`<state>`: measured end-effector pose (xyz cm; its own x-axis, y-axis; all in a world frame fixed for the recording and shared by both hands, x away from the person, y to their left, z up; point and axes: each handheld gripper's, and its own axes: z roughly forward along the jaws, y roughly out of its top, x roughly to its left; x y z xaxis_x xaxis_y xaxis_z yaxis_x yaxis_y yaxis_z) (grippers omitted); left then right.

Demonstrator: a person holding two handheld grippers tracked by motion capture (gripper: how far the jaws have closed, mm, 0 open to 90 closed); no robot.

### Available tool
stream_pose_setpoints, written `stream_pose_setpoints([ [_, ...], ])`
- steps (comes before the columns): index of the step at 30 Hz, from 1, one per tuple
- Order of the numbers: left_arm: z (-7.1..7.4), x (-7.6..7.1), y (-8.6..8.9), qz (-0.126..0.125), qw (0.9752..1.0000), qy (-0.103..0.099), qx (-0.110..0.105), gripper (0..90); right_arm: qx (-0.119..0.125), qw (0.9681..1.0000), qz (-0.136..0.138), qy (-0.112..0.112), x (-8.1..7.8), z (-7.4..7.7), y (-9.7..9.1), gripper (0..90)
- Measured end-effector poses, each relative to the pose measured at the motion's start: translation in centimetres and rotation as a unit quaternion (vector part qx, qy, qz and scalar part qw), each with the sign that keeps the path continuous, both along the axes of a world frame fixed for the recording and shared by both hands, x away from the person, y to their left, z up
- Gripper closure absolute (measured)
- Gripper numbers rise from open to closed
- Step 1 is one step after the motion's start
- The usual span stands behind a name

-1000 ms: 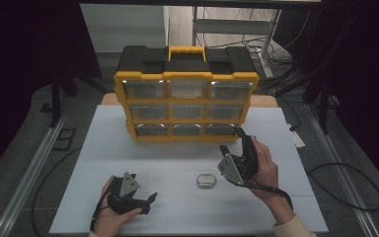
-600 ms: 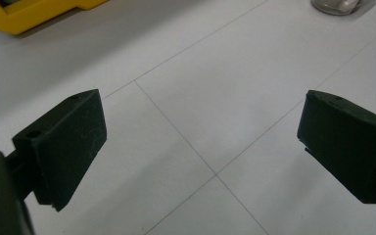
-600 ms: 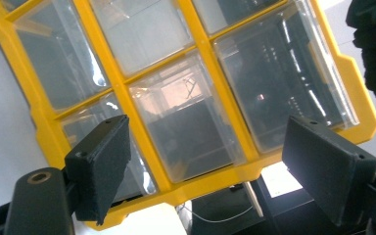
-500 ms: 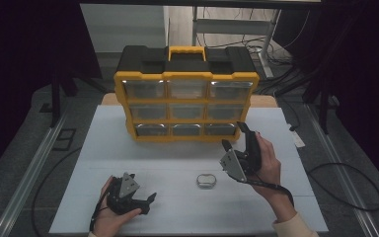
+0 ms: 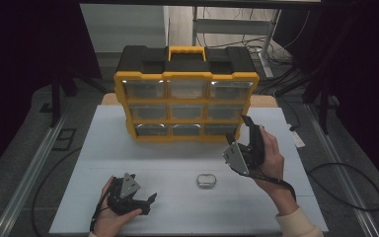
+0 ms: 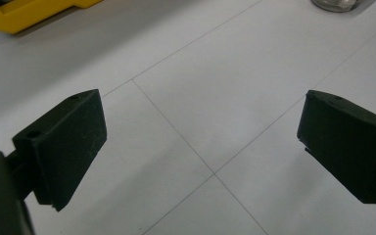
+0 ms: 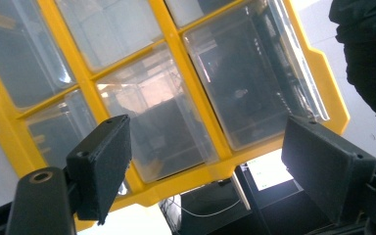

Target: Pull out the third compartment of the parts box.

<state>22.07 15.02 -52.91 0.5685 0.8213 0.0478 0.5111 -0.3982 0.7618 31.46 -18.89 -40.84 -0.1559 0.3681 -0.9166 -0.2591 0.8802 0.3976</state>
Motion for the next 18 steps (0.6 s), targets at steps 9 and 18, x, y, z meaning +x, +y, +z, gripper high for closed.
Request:
stream_pose_setpoints([
  [9, 0.0, 0.0, 0.2, 0.003, 1.0000, -0.002, -0.001, 4.9, 0.009, 0.9997, -0.002, -0.024, 0.4, 1.5, 0.2, 20.7],
  [18, 0.0, 0.1, 0.1, 0.000, 1.0000, 0.000, -0.002, 4.9, -0.005, 0.9997, -0.005, -0.023, 1.1, 2.2, 1.1, 20.3],
])
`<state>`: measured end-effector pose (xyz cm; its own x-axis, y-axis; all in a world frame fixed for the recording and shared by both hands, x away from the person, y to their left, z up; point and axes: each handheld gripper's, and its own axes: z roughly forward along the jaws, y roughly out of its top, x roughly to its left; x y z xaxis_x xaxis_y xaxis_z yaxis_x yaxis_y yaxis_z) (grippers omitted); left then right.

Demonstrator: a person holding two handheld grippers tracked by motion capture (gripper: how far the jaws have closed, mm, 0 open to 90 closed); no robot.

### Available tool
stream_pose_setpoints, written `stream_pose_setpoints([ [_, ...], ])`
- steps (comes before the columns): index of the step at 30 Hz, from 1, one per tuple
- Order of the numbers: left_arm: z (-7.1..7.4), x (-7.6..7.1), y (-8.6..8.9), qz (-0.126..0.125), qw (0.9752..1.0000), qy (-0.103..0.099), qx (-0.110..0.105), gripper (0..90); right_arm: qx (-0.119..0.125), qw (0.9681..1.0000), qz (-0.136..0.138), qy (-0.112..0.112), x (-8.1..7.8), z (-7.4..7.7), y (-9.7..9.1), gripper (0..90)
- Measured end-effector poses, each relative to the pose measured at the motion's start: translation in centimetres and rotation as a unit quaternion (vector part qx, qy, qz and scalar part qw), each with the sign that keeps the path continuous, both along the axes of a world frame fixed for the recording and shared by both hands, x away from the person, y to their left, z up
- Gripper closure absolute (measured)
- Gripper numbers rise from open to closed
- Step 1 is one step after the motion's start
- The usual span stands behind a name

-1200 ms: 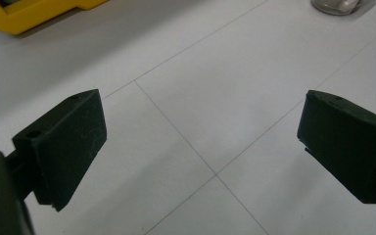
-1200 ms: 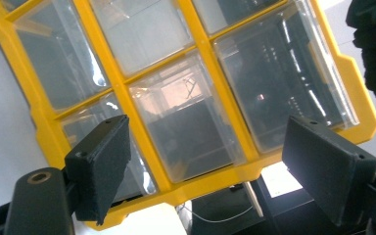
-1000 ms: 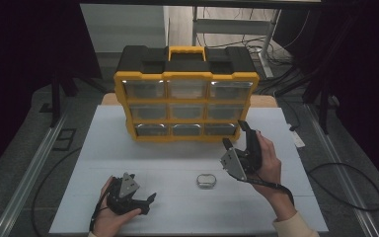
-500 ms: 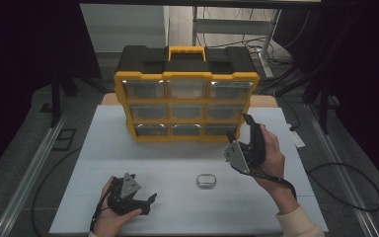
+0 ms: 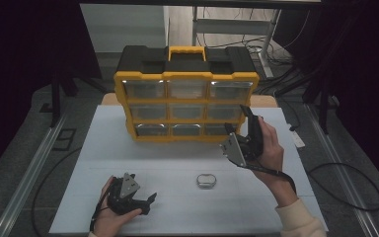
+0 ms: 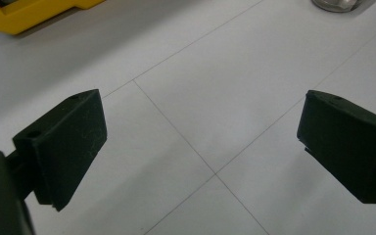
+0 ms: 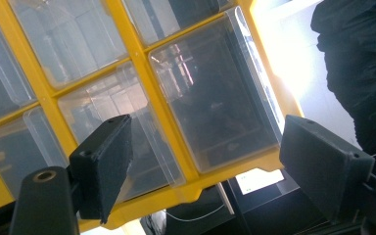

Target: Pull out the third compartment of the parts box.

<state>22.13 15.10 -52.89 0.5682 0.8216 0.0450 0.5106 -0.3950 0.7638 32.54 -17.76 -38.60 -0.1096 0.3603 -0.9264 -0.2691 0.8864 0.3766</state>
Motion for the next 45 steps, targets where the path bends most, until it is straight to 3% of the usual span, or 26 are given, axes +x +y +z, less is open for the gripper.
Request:
stream_pose_setpoints([
  [13, 0.0, 0.0, 0.1, 0.000, 1.0000, 0.000, 0.001, 4.9, -0.015, 0.9998, -0.011, -0.006, 1.3, 0.6, 0.8, 20.5],
  [28, 0.0, 0.1, 0.1, -0.001, 1.0000, 0.003, 0.000, 5.0, -0.006, 0.9995, -0.028, -0.015, 2.6, 1.2, 0.4, 21.1],
  [45, 0.0, 0.1, 0.1, -0.002, 1.0000, 0.004, -0.001, 5.1, -0.010, 0.9995, -0.026, -0.018, 3.1, 2.4, 0.3, 21.1],
])
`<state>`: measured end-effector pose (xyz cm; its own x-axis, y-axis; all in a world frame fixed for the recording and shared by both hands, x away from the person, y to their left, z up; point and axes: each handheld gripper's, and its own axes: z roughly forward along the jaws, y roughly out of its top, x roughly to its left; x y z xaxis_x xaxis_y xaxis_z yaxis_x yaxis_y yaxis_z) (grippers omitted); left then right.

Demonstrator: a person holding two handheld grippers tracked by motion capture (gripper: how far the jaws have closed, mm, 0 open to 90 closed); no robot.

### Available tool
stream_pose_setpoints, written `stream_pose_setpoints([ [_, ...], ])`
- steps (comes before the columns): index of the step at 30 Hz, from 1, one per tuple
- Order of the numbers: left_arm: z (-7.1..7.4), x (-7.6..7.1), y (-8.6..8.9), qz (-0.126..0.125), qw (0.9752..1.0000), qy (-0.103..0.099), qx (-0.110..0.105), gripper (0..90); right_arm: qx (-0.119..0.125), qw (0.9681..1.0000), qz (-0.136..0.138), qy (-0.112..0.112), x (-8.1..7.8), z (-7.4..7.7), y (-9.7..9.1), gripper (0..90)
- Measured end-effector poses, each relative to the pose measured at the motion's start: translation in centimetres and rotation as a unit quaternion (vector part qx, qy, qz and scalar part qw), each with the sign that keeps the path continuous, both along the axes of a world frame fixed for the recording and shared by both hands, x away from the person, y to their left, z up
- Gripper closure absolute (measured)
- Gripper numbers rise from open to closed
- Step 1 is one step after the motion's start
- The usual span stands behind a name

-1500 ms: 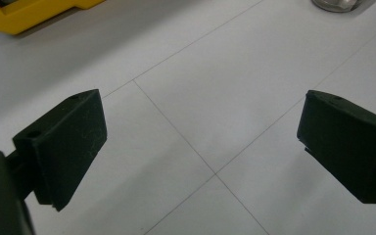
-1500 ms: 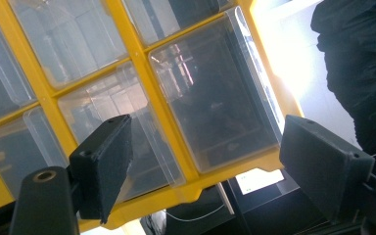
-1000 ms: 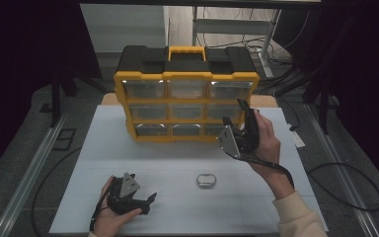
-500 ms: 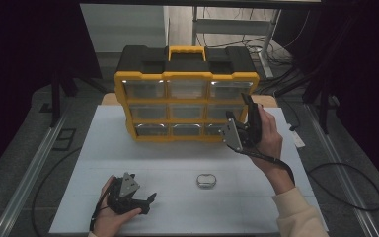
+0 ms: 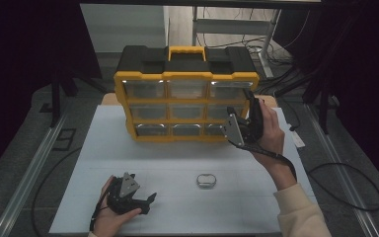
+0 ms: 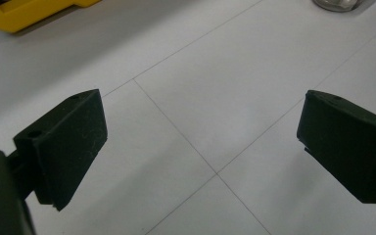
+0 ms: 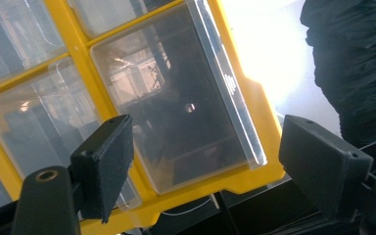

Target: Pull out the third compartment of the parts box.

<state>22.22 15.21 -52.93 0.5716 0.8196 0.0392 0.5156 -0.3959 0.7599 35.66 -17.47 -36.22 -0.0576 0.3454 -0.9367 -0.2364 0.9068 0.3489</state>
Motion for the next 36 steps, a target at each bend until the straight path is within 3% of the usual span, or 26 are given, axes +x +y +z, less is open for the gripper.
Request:
stream_pose_setpoints([
  [13, 0.0, 0.0, 0.0, 0.000, 1.0000, 0.000, -0.001, 5.1, -0.002, 1.0000, 0.000, -0.001, 0.5, 0.3, 0.3, 21.3],
  [23, 0.0, 0.1, -0.1, 0.000, 1.0000, 0.001, 0.001, 5.1, 0.010, 0.9999, -0.001, -0.001, 1.3, 0.3, 0.4, 22.1],
  [36, 0.0, 0.1, 0.0, 0.001, 1.0000, 0.000, 0.002, 5.1, 0.004, 1.0000, 0.003, -0.001, 2.1, 0.4, 0.3, 23.2],
])
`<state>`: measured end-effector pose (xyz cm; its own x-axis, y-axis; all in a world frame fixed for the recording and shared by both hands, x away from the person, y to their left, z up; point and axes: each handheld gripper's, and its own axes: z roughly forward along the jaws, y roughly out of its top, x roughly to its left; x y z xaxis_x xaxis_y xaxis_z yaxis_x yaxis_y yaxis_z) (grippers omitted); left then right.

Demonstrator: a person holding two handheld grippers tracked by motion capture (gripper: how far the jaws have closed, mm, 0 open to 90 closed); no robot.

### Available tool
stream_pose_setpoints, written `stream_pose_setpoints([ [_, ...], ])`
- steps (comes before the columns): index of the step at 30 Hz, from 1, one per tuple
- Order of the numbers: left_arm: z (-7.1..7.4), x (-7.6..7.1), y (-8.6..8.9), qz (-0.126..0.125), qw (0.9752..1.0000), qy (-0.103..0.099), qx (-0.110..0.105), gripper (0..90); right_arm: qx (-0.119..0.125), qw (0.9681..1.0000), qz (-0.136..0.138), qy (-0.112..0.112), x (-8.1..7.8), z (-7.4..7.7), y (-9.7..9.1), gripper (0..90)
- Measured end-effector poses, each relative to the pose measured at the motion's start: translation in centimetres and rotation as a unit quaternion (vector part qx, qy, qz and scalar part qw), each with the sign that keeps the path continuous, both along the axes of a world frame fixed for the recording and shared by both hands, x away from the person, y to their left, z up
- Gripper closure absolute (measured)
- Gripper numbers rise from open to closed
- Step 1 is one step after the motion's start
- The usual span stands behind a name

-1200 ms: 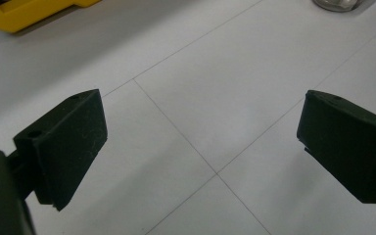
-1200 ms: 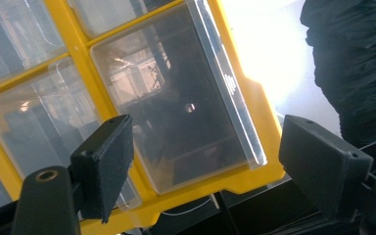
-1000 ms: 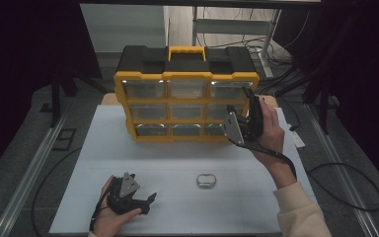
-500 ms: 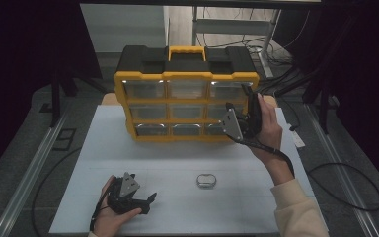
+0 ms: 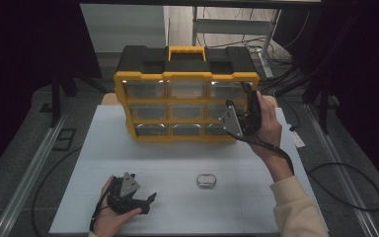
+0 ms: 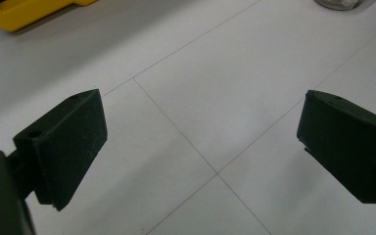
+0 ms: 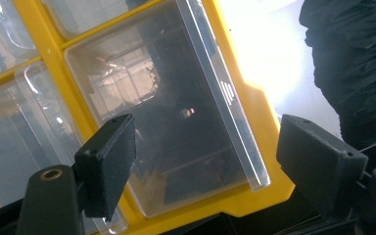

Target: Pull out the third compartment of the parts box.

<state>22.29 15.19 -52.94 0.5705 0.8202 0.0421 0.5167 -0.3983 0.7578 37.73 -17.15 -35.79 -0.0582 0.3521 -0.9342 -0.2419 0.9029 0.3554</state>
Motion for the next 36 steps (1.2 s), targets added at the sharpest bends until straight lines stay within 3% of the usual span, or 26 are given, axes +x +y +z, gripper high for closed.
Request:
stream_pose_setpoints([
  [20, 0.0, 0.0, -0.1, 0.000, 1.0000, 0.001, 0.000, 5.1, -0.013, 0.9999, -0.007, -0.003, 0.9, 0.1, 0.3, 29.4],
  [36, 0.0, 0.0, -0.2, -0.001, 1.0000, 0.001, 0.002, 5.2, -0.003, 0.9999, -0.012, 0.003, 1.5, 0.0, 0.1, 30.4],
])
